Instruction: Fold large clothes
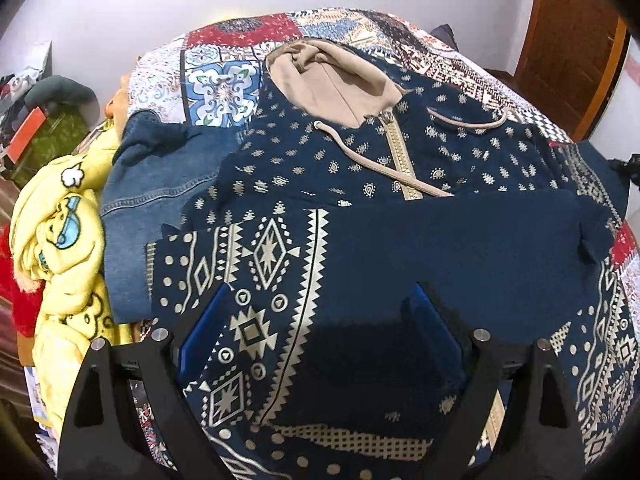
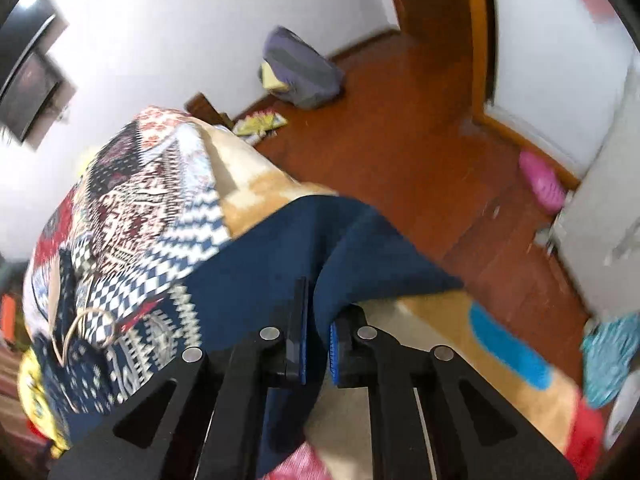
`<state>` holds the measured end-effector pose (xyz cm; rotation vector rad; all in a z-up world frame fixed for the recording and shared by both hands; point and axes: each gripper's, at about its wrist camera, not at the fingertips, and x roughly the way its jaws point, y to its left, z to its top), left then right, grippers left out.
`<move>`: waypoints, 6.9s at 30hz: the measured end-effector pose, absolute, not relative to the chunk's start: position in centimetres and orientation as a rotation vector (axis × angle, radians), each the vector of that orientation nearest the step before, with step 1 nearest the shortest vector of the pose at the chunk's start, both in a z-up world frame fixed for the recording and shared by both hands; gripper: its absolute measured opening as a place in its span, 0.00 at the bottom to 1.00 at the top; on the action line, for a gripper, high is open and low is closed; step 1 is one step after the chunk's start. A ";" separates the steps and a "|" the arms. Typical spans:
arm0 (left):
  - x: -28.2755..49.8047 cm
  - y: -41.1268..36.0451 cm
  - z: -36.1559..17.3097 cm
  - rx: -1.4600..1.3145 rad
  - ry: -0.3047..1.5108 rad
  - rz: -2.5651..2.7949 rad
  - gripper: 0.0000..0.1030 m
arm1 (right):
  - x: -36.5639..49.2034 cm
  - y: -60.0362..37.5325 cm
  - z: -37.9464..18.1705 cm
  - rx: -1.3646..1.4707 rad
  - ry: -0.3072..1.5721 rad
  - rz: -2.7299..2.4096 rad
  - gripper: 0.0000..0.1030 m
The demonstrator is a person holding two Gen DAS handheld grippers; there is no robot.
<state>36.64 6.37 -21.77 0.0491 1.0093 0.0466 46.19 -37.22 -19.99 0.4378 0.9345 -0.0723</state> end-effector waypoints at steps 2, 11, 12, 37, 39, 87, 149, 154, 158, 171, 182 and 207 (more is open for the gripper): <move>36.1 6.6 -21.1 0.043 0.994 0.044 0.88 | 45.5 -36.7 -18.1 0.417 0.906 -0.044 0.07; 32.9 8.1 -17.4 -0.003 0.902 0.020 0.88 | 42.1 -30.2 -7.9 0.317 0.712 0.168 0.07; 32.6 8.3 -17.1 -0.004 0.896 0.020 0.88 | 41.8 -28.9 -7.2 0.298 0.701 0.200 0.07; 27.2 14.0 -17.3 -0.071 0.925 0.080 0.88 | 37.9 -6.9 -20.7 0.011 1.107 0.605 0.07; 27.5 12.9 -17.1 -0.051 0.926 0.062 0.88 | 37.8 -8.2 -20.4 0.048 1.137 0.617 0.11; 41.2 2.1 -13.6 -0.001 0.807 -0.187 0.04 | 39.6 -21.5 -22.4 0.000 1.080 0.299 0.58; 36.4 14.2 -14.7 0.045 0.846 0.037 0.73 | 43.4 -13.2 -13.1 -0.170 0.917 0.372 0.70; 42.0 12.9 -14.9 0.053 0.846 0.005 0.79 | 46.9 -10.0 -13.2 -0.142 0.918 0.429 0.70; 46.5 13.3 -17.1 0.014 0.908 -0.003 0.79 | 49.7 -8.0 -15.2 -0.128 0.973 0.440 0.70; 57.8 15.3 -25.4 -0.206 1.103 0.000 0.79 | 59.6 -3.2 -20.9 -0.010 1.138 0.452 0.70; 58.8 14.5 -27.1 -0.232 1.099 0.024 0.22 | 58.3 -1.5 -20.9 -0.160 1.056 0.447 0.32; 36.8 11.2 -17.1 -0.056 0.989 -0.202 0.12 | 39.3 -11.9 -14.1 -0.083 0.980 0.593 0.08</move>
